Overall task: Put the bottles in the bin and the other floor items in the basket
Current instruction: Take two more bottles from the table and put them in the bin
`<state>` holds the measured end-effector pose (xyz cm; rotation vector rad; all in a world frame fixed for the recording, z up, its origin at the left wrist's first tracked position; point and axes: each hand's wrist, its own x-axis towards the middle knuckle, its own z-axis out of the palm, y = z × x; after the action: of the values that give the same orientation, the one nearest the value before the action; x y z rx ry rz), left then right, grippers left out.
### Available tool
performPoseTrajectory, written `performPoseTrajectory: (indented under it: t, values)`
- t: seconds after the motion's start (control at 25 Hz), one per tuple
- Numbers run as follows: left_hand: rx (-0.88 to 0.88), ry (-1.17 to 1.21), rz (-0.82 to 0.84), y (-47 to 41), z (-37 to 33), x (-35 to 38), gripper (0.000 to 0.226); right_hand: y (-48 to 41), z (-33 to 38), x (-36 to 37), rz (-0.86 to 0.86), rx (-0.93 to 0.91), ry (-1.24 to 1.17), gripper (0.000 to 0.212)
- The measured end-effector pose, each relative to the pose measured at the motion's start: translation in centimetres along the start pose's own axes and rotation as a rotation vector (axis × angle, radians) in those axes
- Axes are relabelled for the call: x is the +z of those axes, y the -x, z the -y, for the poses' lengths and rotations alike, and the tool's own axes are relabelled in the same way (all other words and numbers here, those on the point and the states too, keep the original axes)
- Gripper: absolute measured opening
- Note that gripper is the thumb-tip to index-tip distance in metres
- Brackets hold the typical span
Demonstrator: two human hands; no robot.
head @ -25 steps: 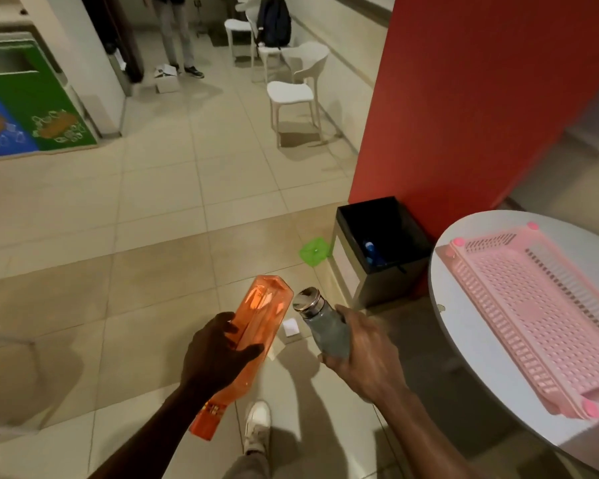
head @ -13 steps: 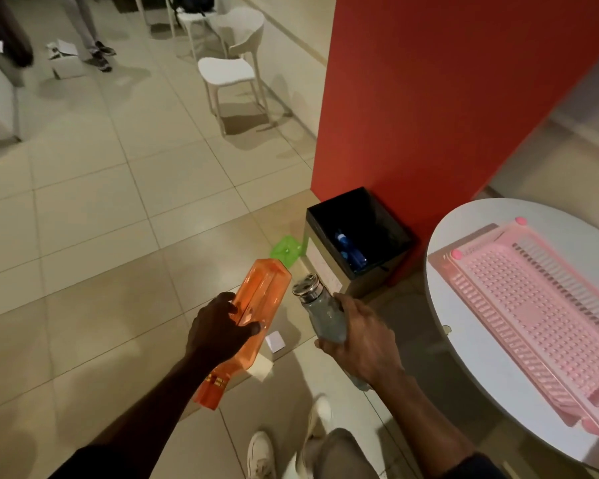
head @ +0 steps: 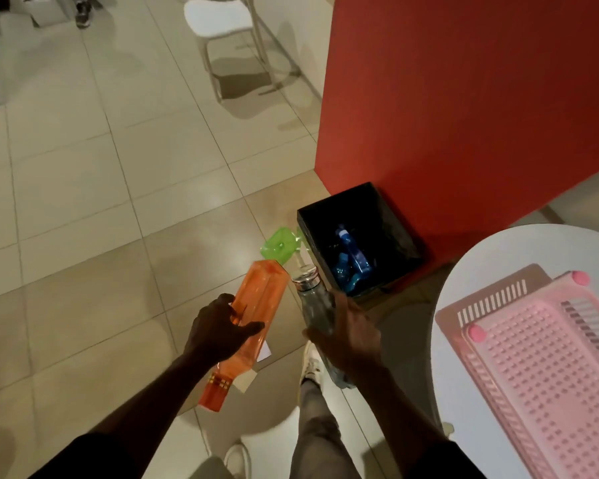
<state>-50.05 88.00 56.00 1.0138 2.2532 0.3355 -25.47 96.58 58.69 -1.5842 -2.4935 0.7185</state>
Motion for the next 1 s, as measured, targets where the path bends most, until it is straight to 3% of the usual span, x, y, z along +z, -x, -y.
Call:
performPoseTrajectory:
  t: [0.16, 0.4, 0.6, 0.68, 0.88, 1.0]
  values:
    - [-0.047, 0.016, 0.040, -6.5, -5.2, 3.2, 0.083, -7.4, -4.6, -0.3, 0.076, 0.189, -0.209, 0.090]
    - [-0.118, 0.105, 0.137, -15.2, -12.2, 8.9, 0.080, -16.4, -11.1, 0.8, -0.018, 0.488, -0.242, 0.092]
    - [-0.233, 0.272, 0.237, -21.9, -17.1, 12.4, 0.040, -21.8, -15.4, 2.4, 0.030, 0.732, -0.266, 0.097]
    - [-0.227, 0.279, 0.257, -24.2, -18.7, 13.8, 0.036, -23.6, -17.0, 3.2, 0.055, 0.813, -0.288, 0.095]
    - [-0.244, 0.313, 0.294, -29.2, -21.4, 17.5, 0.052, -28.8, -20.5, 5.0, 0.090, 0.833, -0.337, 0.088]
    - [-0.241, 0.314, 0.279, -32.1, -22.0, 19.7, 0.050, -32.7, -22.0, 5.9, 0.096, 0.806, -0.337, 0.080]
